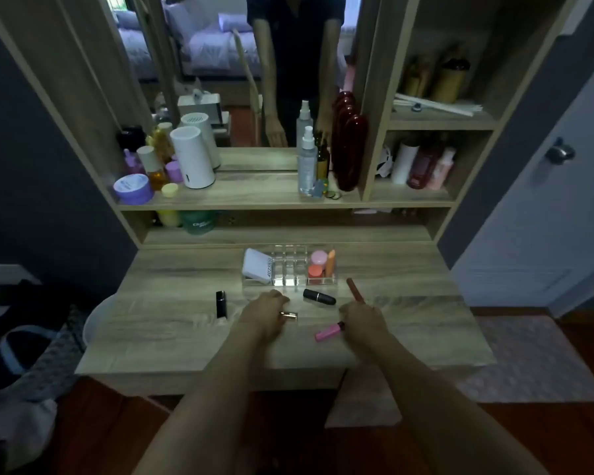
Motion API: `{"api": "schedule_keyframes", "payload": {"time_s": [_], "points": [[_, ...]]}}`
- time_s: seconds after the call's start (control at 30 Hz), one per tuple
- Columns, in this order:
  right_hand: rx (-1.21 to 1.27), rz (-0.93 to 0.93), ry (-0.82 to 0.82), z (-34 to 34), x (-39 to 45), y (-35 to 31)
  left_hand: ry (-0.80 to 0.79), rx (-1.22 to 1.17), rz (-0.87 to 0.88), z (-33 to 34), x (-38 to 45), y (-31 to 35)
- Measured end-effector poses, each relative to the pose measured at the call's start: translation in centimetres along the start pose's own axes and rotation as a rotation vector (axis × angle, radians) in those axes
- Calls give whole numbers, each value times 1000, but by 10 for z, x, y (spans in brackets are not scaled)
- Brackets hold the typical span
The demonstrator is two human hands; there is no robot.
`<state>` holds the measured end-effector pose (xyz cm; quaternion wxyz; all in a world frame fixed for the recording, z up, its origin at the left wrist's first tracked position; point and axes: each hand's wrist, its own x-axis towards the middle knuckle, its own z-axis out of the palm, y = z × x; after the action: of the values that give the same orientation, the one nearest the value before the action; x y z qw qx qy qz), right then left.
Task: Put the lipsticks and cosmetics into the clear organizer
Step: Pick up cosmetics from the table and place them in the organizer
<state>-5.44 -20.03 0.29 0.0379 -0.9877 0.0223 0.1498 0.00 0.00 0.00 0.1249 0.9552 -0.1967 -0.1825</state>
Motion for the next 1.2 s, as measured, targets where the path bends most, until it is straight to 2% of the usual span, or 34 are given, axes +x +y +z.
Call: {"api": "schedule_keyframes", "payload": {"time_s": [0.17, 0.33, 0.43, 0.53, 0.67, 0.8, 0.93, 1.2], "points": [[-103, -15, -38, 4, 11, 8, -7, 42, 12, 9, 11, -2], [-58, -41, -74, -2, 24, 11, 13, 74, 62, 15, 20, -10], [88, -64, -161, -19, 32, 13, 18, -38, 78, 4, 28, -14], [282, -127, -215, -50, 41, 12, 145, -245, 41, -29, 42, -19], [383, -182, -87, -97, 63, 0, 322, -596, -4, -87, 68, -31], [498, -131, 114, -127, 94, -26, 493, -701, 7, -118, 88, -43], [397, -58, 220, -132, 120, -54, 477, -733, 7, -116, 104, -46], [278, -17, 200, -118, 143, -80, 429, -736, 58, -111, 120, -50]]}}
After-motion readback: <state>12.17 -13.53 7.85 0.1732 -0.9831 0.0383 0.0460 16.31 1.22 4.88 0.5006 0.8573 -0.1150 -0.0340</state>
